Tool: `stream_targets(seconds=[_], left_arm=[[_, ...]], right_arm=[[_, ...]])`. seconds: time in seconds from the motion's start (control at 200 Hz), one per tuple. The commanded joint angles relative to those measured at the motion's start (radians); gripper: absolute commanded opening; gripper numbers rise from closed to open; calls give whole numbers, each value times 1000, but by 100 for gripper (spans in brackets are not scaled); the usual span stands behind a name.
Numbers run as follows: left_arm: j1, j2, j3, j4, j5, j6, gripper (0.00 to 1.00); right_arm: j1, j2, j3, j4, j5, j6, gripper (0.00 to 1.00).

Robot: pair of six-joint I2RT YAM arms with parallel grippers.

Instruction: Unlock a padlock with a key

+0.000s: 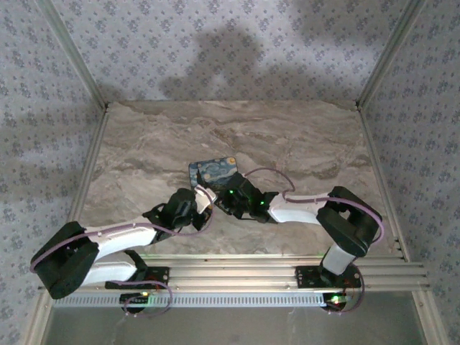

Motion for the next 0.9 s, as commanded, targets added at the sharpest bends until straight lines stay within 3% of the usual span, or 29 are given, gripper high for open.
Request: stream_targets(seconds=[0.0, 0.23, 0.435, 0.515, 0.71, 0.894], left_arm=[[-6, -30, 6, 33, -5, 8, 0], [-6, -46, 3, 26, 0, -21, 0], [-6, -92, -23, 22, -13, -82, 28], [-6, -124, -31, -1, -21, -101, 35], [4, -275, -64, -91, -52, -194, 41], [80, -446, -111, -198, -31, -309, 43]], right_arm=[[18, 12, 16, 15, -2, 2, 0], [12, 8, 12, 14, 1, -15, 0], [-13, -17, -18, 22, -29, -97, 0], [-32, -30, -32, 23, -58, -160, 0], [-62, -81, -12, -90, -98, -377, 0], [-78, -102, 9, -191, -100, -509, 0]])
